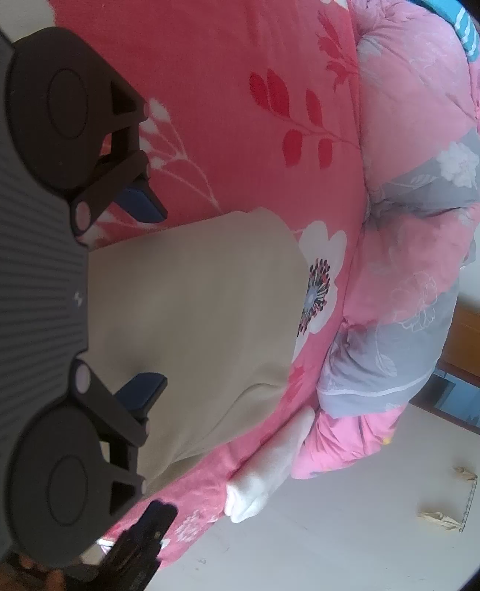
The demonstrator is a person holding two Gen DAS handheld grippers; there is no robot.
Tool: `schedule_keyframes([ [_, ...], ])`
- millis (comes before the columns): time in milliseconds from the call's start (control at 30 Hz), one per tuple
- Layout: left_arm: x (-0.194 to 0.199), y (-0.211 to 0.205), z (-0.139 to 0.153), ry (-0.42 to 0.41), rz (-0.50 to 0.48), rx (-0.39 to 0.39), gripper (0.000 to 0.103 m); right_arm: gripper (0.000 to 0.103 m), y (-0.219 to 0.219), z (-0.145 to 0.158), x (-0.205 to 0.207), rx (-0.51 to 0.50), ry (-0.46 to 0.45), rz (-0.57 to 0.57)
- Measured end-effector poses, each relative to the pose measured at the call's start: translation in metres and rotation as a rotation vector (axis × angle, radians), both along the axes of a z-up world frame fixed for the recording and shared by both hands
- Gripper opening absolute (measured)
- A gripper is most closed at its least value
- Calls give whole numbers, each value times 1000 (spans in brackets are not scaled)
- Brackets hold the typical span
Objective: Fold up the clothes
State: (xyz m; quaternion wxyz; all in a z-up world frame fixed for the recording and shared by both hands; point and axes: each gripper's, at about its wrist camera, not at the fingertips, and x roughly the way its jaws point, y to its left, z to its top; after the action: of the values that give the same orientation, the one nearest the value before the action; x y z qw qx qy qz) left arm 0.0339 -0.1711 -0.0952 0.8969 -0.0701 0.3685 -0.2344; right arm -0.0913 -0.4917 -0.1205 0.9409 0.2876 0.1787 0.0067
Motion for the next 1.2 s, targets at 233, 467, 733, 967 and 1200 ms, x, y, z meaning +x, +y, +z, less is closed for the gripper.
schedule_keyframes([
  [233, -5, -4, -3, -51, -28, 42, 89, 2, 21, -5, 21, -121, 60, 65],
  [467, 2, -11, -4, -19, -22, 55, 89, 2, 16, -7, 33, -158, 83, 28],
  [733, -2, -25, 1, -6, -25, 121, 89, 8, 17, 35, 14, -146, -40, -4],
  [967, -2, -27, -1, 14, -17, 126, 90, 8, 83, 28, 29, -264, -3, 264],
  [1200, -1, -25, -5, 34, -15, 113, 91, 10, 110, 30, 19, -384, 8, 277],
])
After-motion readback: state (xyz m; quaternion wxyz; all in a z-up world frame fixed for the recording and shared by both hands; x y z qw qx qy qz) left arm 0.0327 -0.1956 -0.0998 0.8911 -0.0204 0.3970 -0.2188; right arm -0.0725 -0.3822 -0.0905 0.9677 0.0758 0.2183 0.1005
